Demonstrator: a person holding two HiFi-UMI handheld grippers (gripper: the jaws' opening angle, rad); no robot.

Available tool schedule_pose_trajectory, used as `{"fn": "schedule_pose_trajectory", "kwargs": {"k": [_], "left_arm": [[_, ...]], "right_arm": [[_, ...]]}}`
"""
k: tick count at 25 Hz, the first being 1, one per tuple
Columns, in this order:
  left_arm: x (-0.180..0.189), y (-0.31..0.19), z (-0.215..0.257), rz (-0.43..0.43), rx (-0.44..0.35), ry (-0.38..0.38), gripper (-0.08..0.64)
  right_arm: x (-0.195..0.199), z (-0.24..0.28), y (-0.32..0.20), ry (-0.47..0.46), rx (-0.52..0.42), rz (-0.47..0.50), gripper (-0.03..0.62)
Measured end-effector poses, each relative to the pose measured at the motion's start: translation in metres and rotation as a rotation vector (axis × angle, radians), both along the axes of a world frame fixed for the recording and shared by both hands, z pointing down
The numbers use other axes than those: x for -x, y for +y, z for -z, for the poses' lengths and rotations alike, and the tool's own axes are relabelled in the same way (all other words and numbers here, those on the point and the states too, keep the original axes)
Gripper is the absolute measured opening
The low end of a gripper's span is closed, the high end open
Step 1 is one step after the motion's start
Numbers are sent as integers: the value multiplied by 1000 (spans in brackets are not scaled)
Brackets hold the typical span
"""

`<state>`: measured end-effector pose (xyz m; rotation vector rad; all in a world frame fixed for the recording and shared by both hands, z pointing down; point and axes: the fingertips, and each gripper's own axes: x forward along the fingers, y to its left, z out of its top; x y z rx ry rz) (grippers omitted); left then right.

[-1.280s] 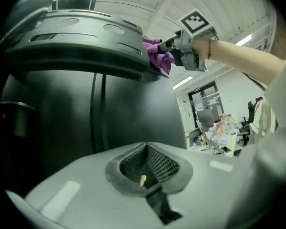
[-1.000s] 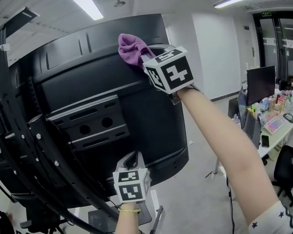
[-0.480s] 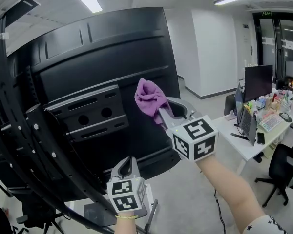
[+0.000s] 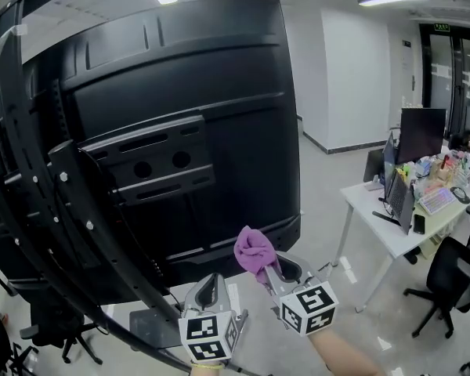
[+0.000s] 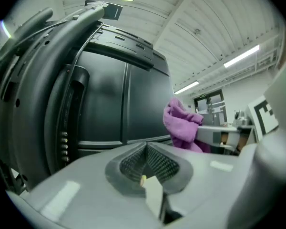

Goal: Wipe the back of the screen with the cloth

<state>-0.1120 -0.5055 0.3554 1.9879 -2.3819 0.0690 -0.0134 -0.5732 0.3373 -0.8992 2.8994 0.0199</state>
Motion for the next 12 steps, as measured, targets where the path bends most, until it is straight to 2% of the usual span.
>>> {"fn": "schedule_pose_trajectory", "kwargs": {"k": [3,8,12], "left_arm": [[-7,11,-8,-10,14,1,8],[-18,22,-17,-20,29,-3,8],[-22,30,-14,-18,22,-1,8]], "right_arm": [[-1,-13,15,-1,28,5,49],[-3,-16,36,21,-8,10,48],[-3,-19,45,28,3,14,48]]}}
